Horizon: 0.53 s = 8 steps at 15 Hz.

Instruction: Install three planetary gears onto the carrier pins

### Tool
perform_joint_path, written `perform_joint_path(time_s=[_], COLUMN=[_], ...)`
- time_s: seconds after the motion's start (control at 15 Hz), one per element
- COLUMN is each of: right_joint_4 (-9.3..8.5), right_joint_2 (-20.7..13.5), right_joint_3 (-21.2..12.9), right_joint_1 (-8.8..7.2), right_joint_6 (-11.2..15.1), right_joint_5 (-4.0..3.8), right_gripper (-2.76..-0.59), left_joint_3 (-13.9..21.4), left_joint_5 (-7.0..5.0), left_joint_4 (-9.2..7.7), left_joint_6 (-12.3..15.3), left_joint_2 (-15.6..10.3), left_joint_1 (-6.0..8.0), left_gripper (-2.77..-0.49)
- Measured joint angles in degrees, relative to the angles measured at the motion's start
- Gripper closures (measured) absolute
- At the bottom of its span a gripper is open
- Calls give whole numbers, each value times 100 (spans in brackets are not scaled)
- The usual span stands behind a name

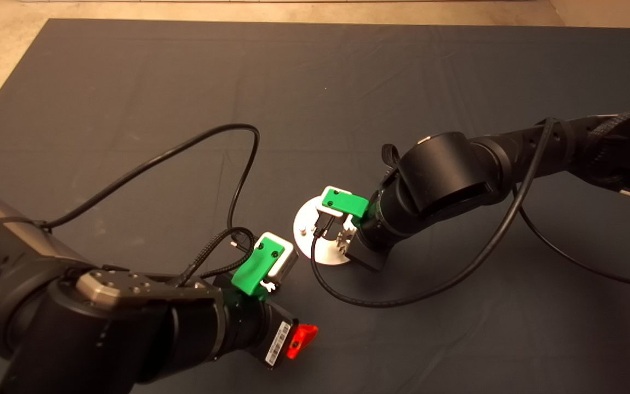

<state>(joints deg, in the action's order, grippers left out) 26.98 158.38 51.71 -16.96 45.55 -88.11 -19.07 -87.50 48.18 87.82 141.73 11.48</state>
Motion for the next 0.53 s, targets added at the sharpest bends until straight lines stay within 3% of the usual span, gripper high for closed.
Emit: perform_joint_path(time_s=[0.53], right_joint_4=[0], right_joint_2=[-16], right_joint_3=[60], right_joint_1=[70], right_joint_6=[-102], right_joint_5=[0], right_gripper=[-68], left_joint_3=[0], left_joint_5=[2], left_joint_4=[0], left_joint_6=[0], left_joint_2=[-55], left_joint_1=[0], left_gripper=[-251])
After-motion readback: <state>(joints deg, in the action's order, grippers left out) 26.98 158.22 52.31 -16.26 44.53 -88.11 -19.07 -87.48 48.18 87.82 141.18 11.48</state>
